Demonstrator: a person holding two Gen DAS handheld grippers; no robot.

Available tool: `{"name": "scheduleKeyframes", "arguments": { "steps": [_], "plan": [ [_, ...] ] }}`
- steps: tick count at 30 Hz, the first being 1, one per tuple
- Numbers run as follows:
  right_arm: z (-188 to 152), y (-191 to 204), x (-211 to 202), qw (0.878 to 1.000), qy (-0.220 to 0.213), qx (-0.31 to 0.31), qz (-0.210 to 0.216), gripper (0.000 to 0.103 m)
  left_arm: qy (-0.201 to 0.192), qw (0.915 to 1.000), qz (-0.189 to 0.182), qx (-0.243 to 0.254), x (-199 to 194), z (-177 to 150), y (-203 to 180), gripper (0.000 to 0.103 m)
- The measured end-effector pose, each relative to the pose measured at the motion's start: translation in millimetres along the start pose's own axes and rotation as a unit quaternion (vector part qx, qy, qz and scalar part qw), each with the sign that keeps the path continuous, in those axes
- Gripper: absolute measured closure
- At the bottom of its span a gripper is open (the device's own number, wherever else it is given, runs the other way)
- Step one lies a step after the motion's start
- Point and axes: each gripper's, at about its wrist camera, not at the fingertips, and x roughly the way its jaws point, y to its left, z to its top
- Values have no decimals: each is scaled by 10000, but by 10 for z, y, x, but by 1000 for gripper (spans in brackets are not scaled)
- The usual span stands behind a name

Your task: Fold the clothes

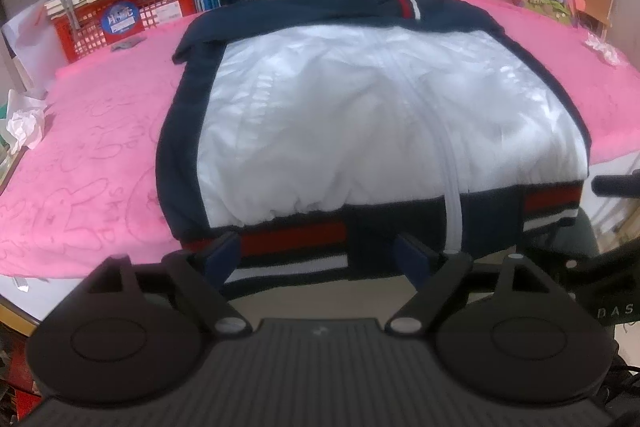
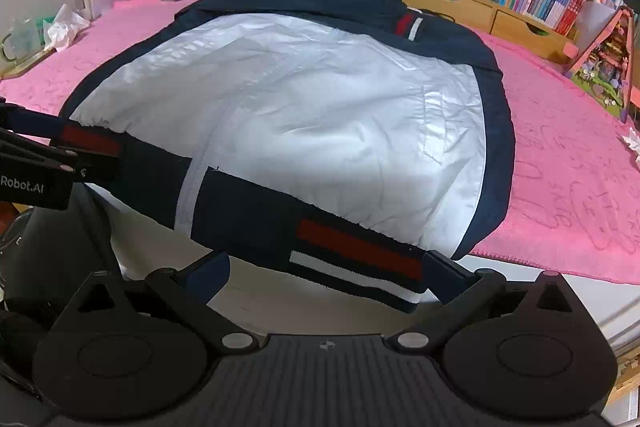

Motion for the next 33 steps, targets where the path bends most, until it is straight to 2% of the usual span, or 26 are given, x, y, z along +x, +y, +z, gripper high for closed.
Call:
{"name": "scheduleKeyframes", "arguments": {
  "steps": [7, 9, 11, 12, 14, 16, 18, 22, 27, 29, 31, 33],
  "plan": [
    [-10, -48, 32, 9999, 39, 103, 8, 0, 2, 10000, -50, 6, 1, 19, 14, 16],
    [-9, -109, -26, 9998, -210, -30, -52, 0, -333, 9989, -244, -211, -78, 63, 178, 16],
    [-22, -261, -128, 9976, -680, -81, -136, 0, -636, 9960, -440, -445, -133, 84, 401, 11],
    [-32, -377, -170, 9962, -855, -7, -141, 0, -698, 9948, -488, -564, -145, 85, 521, 11],
    [-54, -670, -206, 9949, -932, 386, -36, 0, -638, 9936, -535, -762, -133, 69, 723, 11],
    [-81, -970, -173, 9921, -728, 1011, 177, 0, -529, 9923, -660, -904, -85, 26, 881, 11],
    [-142, -1218, -104, 9843, -604, 1590, 474, 0, -437, 9889, -842, -1143, -6, -18, 1006, 11],
    [-269, -1403, 77, 9729, -440, 2105, 846, 0, -294, 9781, -1225, -1657, 138, -95, 1209, 11],
    [-261, -1301, 275, 9695, -461, 1970, 1381, 0, -340, 9625, -1736, -2057, 310, -136, 1245, 7],
    [-246, -1257, 358, 9647, -522, 1927, 1718, 1, -289, 9555, -1928, -2212, 391, -168, 1239, 7],
    [-236, -1252, 446, 9569, -534, 1989, 2048, 3, -186, 9527, -1985, -2294, 467, -199, 1229, 7],
    [-238, -1253, 516, 9493, -515, 2083, 2298, 9, -85, 9504, -2064, -2325, 530, -224, 1216, 7]
  ]
}}
